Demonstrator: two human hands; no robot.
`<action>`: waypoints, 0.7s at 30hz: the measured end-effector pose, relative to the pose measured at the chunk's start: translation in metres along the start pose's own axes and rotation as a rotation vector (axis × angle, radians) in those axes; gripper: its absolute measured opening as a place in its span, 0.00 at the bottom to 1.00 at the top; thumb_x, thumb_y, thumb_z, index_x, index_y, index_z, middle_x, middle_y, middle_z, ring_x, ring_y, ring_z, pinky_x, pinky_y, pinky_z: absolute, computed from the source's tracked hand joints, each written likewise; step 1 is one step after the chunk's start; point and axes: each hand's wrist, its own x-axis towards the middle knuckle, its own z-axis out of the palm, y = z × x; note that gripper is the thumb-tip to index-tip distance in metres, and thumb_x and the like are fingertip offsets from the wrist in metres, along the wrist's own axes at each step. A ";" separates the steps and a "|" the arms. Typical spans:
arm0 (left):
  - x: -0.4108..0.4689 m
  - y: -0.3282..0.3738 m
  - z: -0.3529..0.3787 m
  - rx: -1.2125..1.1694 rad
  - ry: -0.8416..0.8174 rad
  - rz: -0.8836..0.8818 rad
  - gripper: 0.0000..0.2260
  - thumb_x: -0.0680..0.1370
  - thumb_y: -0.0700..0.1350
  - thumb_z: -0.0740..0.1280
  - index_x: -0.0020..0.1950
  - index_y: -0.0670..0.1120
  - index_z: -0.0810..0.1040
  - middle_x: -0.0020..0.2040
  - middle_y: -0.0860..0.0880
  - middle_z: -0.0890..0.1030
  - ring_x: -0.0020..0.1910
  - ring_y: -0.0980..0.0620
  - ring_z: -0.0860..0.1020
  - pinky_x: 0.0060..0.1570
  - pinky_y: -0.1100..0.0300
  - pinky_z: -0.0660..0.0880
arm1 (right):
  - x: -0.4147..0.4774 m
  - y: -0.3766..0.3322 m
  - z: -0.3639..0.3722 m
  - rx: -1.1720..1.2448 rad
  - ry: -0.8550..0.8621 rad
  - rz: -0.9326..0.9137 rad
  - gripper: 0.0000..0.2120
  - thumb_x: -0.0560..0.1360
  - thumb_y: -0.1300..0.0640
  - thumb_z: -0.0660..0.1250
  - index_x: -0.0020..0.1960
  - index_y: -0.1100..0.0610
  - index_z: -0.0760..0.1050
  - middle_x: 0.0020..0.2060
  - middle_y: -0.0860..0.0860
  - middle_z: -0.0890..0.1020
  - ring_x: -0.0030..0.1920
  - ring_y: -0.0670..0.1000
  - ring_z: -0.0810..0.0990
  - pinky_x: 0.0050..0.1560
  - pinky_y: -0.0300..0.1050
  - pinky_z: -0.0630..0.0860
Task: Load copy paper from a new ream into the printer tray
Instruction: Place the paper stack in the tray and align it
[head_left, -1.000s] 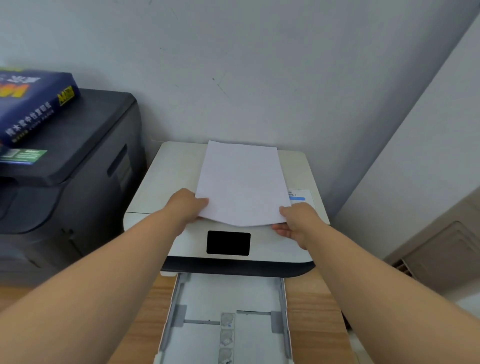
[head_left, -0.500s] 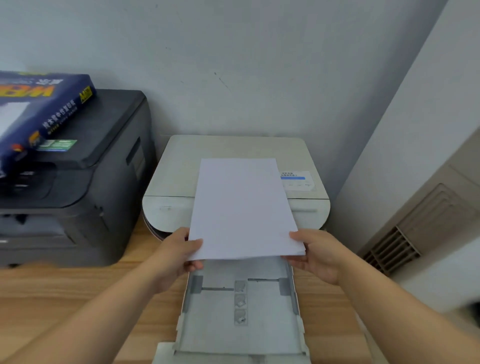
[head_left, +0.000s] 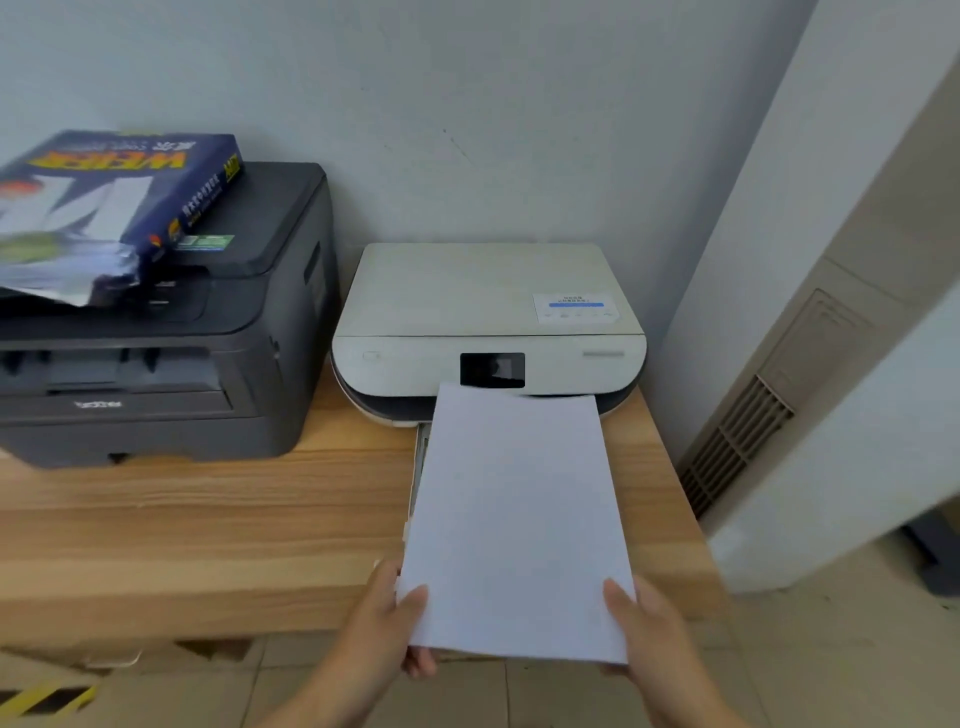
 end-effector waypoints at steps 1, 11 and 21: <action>-0.010 -0.008 0.001 -0.003 -0.027 -0.010 0.05 0.80 0.38 0.55 0.54 0.44 0.67 0.19 0.46 0.74 0.18 0.52 0.72 0.19 0.63 0.67 | -0.011 0.013 -0.002 0.009 0.027 0.009 0.07 0.78 0.56 0.62 0.44 0.54 0.77 0.31 0.50 0.83 0.30 0.51 0.79 0.24 0.40 0.71; -0.048 -0.056 -0.002 0.036 0.001 -0.109 0.04 0.77 0.36 0.62 0.49 0.44 0.71 0.42 0.49 0.78 0.41 0.54 0.76 0.32 0.70 0.70 | -0.057 0.066 0.010 -0.054 0.133 -0.067 0.07 0.74 0.72 0.62 0.41 0.74 0.78 0.41 0.73 0.78 0.43 0.58 0.79 0.35 0.28 0.72; -0.037 -0.042 -0.002 -0.060 -0.043 -0.167 0.06 0.79 0.39 0.60 0.55 0.43 0.69 0.32 0.42 0.79 0.19 0.51 0.75 0.20 0.64 0.70 | -0.034 0.048 0.002 0.051 -0.068 0.120 0.06 0.79 0.60 0.60 0.50 0.59 0.76 0.38 0.56 0.82 0.37 0.54 0.80 0.33 0.43 0.77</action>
